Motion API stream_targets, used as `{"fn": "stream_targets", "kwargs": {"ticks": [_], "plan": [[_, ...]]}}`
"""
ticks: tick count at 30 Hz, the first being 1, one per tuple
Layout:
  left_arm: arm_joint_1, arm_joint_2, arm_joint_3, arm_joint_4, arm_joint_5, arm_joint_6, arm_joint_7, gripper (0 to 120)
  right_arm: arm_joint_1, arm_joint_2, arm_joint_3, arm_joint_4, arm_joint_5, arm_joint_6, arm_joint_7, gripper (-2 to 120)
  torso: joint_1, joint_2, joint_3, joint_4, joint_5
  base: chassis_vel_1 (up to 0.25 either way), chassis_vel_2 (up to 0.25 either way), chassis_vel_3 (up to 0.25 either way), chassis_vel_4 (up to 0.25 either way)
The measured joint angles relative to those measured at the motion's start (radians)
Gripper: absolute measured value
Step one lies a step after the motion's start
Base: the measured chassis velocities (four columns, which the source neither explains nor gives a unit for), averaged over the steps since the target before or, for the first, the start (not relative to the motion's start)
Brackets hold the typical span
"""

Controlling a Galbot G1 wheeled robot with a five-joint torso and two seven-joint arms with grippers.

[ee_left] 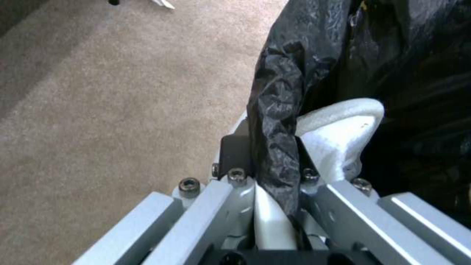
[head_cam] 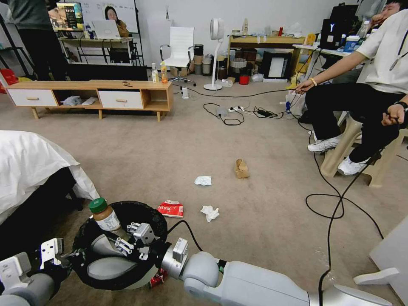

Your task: Pick up the trash bin and place the garbage on the floor into it.

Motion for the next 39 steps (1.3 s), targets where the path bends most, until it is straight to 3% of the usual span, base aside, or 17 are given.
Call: {"fn": "stream_targets", "kwargs": {"ticks": [5,7,11,12,16,18,25,34,39], "plan": [[0.000,-0.003,0.001,0.000,0.000,0.000,0.000,3,-0.004,0.006,-0.001,-0.014,-0.014,0.000,0.002,28,0.000,0.000,0.000,0.0000,0.0000,0.000,0.000,0.000,0.000],[0.000,-0.005,0.003,0.000,0.000,0.000,0.001,3,-0.007,0.012,-0.001,-0.024,-0.018,0.000,0.005,39,0.000,0.000,0.000,0.0000,0.0000,0.000,0.000,0.000,0.000],[-0.001,-0.005,0.003,0.000,0.000,0.000,0.001,3,-0.007,0.012,0.001,-0.024,-0.019,0.000,0.004,50,0.000,0.000,0.000,0.0000,0.0000,0.000,0.000,0.000,0.000],[-0.001,-0.005,0.004,0.000,0.001,0.000,0.001,3,-0.007,0.009,0.004,-0.018,-0.019,0.000,0.005,58,0.000,0.000,0.000,0.0000,0.0000,0.000,0.000,0.000,0.000],[-0.001,-0.006,0.006,0.001,0.002,0.000,0.001,3,-0.007,0.005,0.008,-0.010,-0.019,-0.001,0.005,68,0.000,0.000,0.000,0.0000,0.0000,0.000,0.000,0.000,0.000],[-0.001,-0.006,0.005,0.002,0.003,0.000,0.001,3,-0.007,0.001,0.013,0.000,-0.018,-0.004,0.006,80,0.000,0.000,0.000,0.0000,0.0000,0.000,0.000,0.000,0.000],[0.001,-0.006,0.002,0.001,0.002,0.000,0.002,3,-0.004,-0.003,0.021,0.010,-0.015,-0.008,0.008,99,0.000,0.000,0.000,0.0000,0.0000,0.000,0.000,0.000,0.000],[0.005,-0.007,-0.004,-0.002,0.002,0.000,0.002,3,-0.001,-0.012,0.034,0.033,-0.011,-0.013,0.018,100,0.000,0.000,0.000,0.0000,0.0000,0.000,0.000,0.000,0.000],[0.009,-0.009,-0.008,0.000,0.002,0.000,0.002,3,0.003,-0.029,0.100,0.126,0.039,-0.040,0.040,100,0.000,0.000,0.000,0.0000,0.0000,0.000,0.000,0.000,0.000]]}}
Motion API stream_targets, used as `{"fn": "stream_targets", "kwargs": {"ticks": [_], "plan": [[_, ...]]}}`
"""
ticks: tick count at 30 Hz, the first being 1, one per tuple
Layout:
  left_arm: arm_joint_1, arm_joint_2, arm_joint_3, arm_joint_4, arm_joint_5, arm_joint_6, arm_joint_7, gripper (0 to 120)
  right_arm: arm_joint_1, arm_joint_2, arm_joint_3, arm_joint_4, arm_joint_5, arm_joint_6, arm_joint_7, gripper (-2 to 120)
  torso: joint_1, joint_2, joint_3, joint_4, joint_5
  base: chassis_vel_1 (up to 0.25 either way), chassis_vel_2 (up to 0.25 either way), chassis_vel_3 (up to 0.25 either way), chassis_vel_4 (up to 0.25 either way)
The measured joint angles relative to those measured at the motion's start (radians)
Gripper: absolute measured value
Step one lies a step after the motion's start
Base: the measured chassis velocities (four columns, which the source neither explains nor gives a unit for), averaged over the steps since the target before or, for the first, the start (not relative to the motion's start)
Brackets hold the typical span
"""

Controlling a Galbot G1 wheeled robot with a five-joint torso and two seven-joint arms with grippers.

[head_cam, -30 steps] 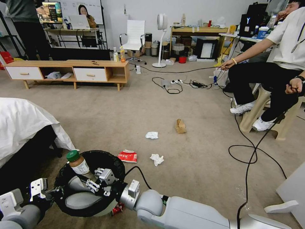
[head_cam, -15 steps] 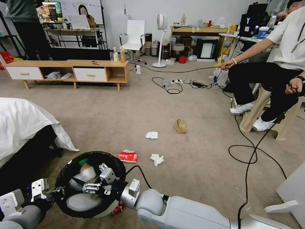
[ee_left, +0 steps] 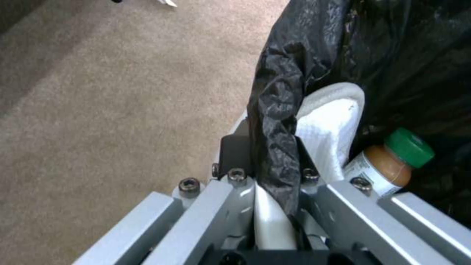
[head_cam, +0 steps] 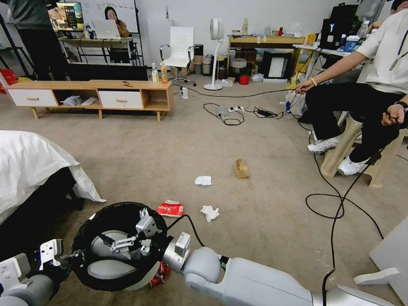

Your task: Pick up the trash bin and place the garbage on the floor into it.

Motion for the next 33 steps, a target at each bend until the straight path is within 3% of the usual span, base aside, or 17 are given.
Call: {"fn": "stream_targets", "kwargs": {"ticks": [9,16,18,22,25,26,28,30,32,33], "plan": [[0.010,-0.003,-0.015,0.005,0.000,0.000,0.002,3,0.002,-0.049,0.177,0.149,0.115,-0.044,0.026,100,0.000,0.000,0.000,0.0002,0.0001,0.000,0.000,0.000,0.000],[0.016,-0.008,-0.028,0.005,0.001,0.000,0.003,3,-0.049,-0.154,0.404,0.252,0.201,-0.090,0.045,100,0.000,0.000,0.000,0.0000,0.0001,0.000,0.000,0.000,0.000],[0.018,-0.010,-0.036,0.009,0.010,0.000,0.010,3,-0.121,-0.233,0.551,0.315,0.234,-0.116,0.064,100,0.000,0.000,0.000,0.0002,0.0002,0.000,0.000,0.000,0.000],[0.012,-0.010,-0.037,0.017,0.015,0.000,0.012,3,-0.194,-0.285,0.669,0.363,0.245,-0.125,0.077,100,0.000,0.000,0.000,0.0006,0.0003,0.000,0.000,0.000,0.000],[-0.002,-0.017,-0.032,0.027,0.018,0.000,0.014,3,-0.390,-0.360,0.879,0.449,0.240,-0.144,0.127,100,0.000,0.000,0.000,-0.0010,0.0006,0.000,0.000,0.000,0.000],[-0.002,-0.017,-0.032,0.027,0.018,0.000,0.014,3,-0.390,-0.360,0.879,0.449,0.240,-0.144,0.127,100,0.000,0.000,0.000,-0.0010,0.0006,0.000,0.000,0.000,0.000],[-0.004,-0.036,-0.035,0.030,0.033,0.000,0.019,3,-0.542,-0.385,1.047,0.513,0.193,-0.195,0.203,100,0.000,0.000,0.000,0.0001,0.0001,0.000,0.000,0.000,0.000],[-0.007,-0.045,-0.035,0.030,0.038,0.000,0.020,3,-0.616,-0.386,1.125,0.541,0.143,-0.238,0.255,100,0.000,0.000,0.000,0.0004,0.0004,0.000,0.000,0.000,0.000],[-0.008,-0.049,-0.036,0.030,0.041,0.000,0.022,3,-0.648,-0.383,1.158,0.553,0.117,-0.261,0.278,100,0.000,0.000,0.000,0.0003,0.0004,0.000,0.000,0.000,0.000],[-0.010,-0.062,-0.036,0.029,0.053,0.000,0.025,3,-0.731,-0.367,1.234,0.584,0.044,-0.315,0.339,100,0.000,0.000,0.000,-0.0003,0.0003,0.000,0.000,0.000,0.000]]}}
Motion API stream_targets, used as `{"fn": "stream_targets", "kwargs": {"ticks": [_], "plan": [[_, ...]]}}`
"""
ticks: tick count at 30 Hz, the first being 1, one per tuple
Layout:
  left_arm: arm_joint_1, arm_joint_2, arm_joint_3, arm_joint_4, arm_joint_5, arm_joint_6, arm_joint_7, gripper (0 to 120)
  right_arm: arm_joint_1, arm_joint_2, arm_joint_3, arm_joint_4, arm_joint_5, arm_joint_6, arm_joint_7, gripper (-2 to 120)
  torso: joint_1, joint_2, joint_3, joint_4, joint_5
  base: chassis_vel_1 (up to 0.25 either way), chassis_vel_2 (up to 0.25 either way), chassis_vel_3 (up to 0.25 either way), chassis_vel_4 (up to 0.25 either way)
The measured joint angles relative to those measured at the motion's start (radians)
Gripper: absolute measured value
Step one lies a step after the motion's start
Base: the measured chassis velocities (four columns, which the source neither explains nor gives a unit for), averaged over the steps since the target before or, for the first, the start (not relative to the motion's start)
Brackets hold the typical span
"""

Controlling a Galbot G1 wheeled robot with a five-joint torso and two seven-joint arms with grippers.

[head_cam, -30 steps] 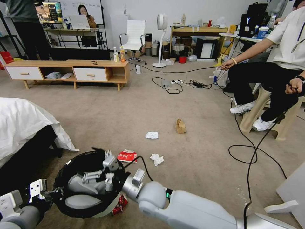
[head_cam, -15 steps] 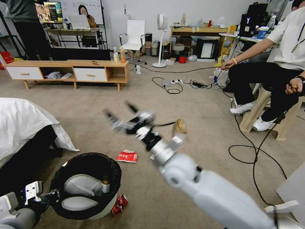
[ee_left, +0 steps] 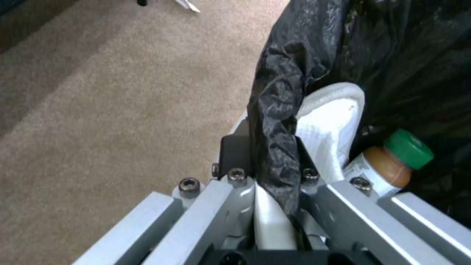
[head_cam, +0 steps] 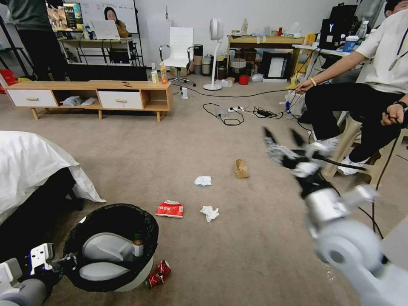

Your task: Pick up the trash bin and place the garbage on the floor into it.

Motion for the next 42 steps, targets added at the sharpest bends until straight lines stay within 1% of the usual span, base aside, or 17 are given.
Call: {"fn": "stream_targets", "kwargs": {"ticks": [2,4,5,6,7,8,9,11,12,13,14,15,18,22,23,33,42], "plan": [[0.001,-0.018,0.002,0.000,0.025,0.000,0.009,3,-0.083,0.026,0.061,0.035,-0.051,-0.064,0.061,100,0.000,0.000,0.000,-0.0002,0.0001,0.000,0.000,0.000,0.000],[0.004,-0.027,0.002,-0.002,0.035,0.000,0.013,3,-0.105,0.037,0.074,0.046,-0.070,-0.080,0.083,100,0.000,0.000,0.000,-0.0001,-0.0002,0.000,0.000,0.000,0.000],[0.014,-0.046,-0.005,-0.010,0.049,0.000,0.020,3,-0.134,0.060,0.084,0.061,-0.102,-0.102,0.112,100,0.000,0.000,0.000,0.0000,-0.0006,0.000,0.000,0.000,0.000],[0.014,-0.046,-0.005,-0.010,0.049,0.000,0.020,3,-0.134,0.060,0.084,0.061,-0.102,-0.102,0.112,100,0.000,0.000,0.000,0.0000,-0.0006,0.000,0.000,0.000,0.000],[0.031,-0.072,-0.021,-0.024,0.064,0.000,0.031,3,-0.154,0.085,0.082,0.067,-0.141,-0.114,0.131,100,0.000,0.000,0.000,0.0007,-0.0003,0.000,0.000,0.000,0.000],[0.031,-0.072,-0.021,-0.024,0.064,0.000,0.031,3,-0.154,0.085,0.082,0.067,-0.141,-0.114,0.131,100,0.000,0.000,0.000,0.0007,-0.0003,0.000,0.000,0.000,0.000],[0.039,-0.087,-0.029,-0.031,0.074,0.000,0.035,3,-0.177,0.106,0.077,0.069,-0.185,-0.115,0.135,100,0.000,0.000,0.000,0.0015,0.0000,0.000,0.000,0.000,0.000],[0.042,-0.100,-0.032,-0.041,0.081,0.000,0.038,3,-0.236,0.134,0.073,0.078,-0.262,-0.112,0.137,100,0.000,0.000,0.000,0.0008,-0.0004,0.000,0.000,0.000,0.000],[0.042,-0.100,-0.032,-0.041,0.081,0.000,0.038,3,-0.236,0.134,0.073,0.078,-0.262,-0.112,0.137,100,0.000,0.000,0.000,0.0008,-0.0004,0.000,0.000,0.000,0.000],[0.043,-0.102,-0.032,-0.043,0.082,0.000,0.040,3,-0.264,0.146,0.072,0.082,-0.290,-0.108,0.137,100,0.000,0.000,0.000,-0.0003,-0.0004,0.000,0.000,0.000,0.000],[0.044,-0.105,-0.032,-0.043,0.087,0.000,0.043,3,-0.295,0.159,0.070,0.083,-0.324,-0.096,0.140,100,0.000,0.000,0.000,-0.0004,-0.0003,0.000,0.000,0.000,0.000],[0.044,-0.105,-0.032,-0.043,0.087,0.000,0.043,3,-0.295,0.159,0.070,0.083,-0.324,-0.096,0.140,100,0.000,0.000,0.000,-0.0004,-0.0003,0.000,0.000,0.000,0.000],[0.044,-0.113,-0.032,-0.044,0.101,0.000,0.050,3,-0.342,0.205,0.063,0.073,-0.416,-0.063,0.138,100,0.000,0.000,0.000,0.0007,-0.0004,0.000,0.000,0.000,0.000],[0.044,-0.118,-0.029,-0.045,0.108,0.000,0.054,3,-0.358,0.235,0.053,0.069,-0.451,-0.055,0.135,100,0.000,0.000,0.000,0.0006,-0.0003,0.000,0.000,0.000,0.000],[0.044,-0.121,-0.028,-0.047,0.109,0.000,0.057,3,-0.370,0.249,0.046,0.064,-0.468,-0.050,0.131,100,0.000,0.000,0.000,0.0001,-0.0004,0.000,0.000,0.000,0.000],[0.047,-0.136,-0.024,-0.058,0.131,0.000,0.066,3,-0.389,0.250,0.020,0.040,-0.528,-0.010,0.085,100,0.000,0.000,0.000,0.0004,-0.0003,0.000,0.000,0.000,0.000],[0.052,-0.140,-0.027,-0.067,0.136,0.000,0.068,3,-0.382,0.250,0.012,0.025,-0.534,0.007,0.073,100,0.000,0.000,0.000,0.0003,-0.0003,0.000,0.000,0.000,0.000]]}}
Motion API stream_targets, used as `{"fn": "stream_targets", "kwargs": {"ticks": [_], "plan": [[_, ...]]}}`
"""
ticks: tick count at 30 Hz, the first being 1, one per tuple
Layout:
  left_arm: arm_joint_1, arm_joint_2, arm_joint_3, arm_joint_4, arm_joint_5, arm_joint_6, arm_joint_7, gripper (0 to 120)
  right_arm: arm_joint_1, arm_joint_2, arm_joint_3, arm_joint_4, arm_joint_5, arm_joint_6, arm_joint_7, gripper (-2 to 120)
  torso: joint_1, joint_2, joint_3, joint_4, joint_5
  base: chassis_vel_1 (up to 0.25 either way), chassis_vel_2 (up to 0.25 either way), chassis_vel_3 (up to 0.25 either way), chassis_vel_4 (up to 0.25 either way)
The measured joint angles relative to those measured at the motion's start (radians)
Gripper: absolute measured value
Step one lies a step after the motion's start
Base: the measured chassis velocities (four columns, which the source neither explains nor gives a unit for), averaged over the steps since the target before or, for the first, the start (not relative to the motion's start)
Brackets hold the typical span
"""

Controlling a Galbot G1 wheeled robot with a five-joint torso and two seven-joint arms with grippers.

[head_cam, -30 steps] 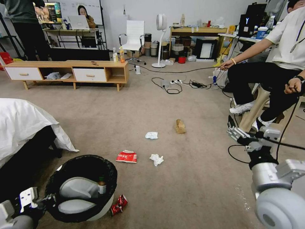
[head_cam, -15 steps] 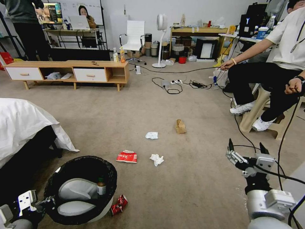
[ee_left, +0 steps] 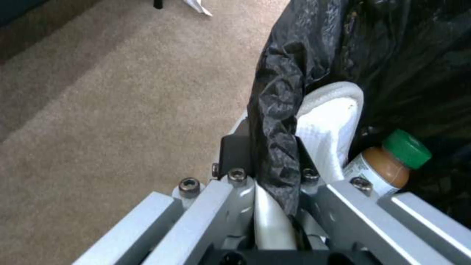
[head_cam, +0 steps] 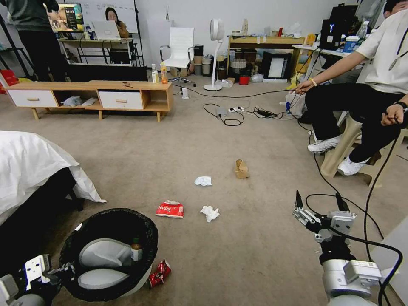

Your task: Pick up the trash bin and place the garbage on the floor into it.

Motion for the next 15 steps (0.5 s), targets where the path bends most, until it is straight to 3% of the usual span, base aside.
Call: {"fn": "stream_targets", "kwargs": {"ticks": [15], "plan": [[0.012,-0.003,-0.010,-0.002,-0.002,0.000,0.000,3,0.016,-0.010,-0.006,-0.014,0.004,0.008,-0.004,100,0.000,0.000,0.000,0.0001,0.0000,0.000,0.000,0.000,0.000]]}}
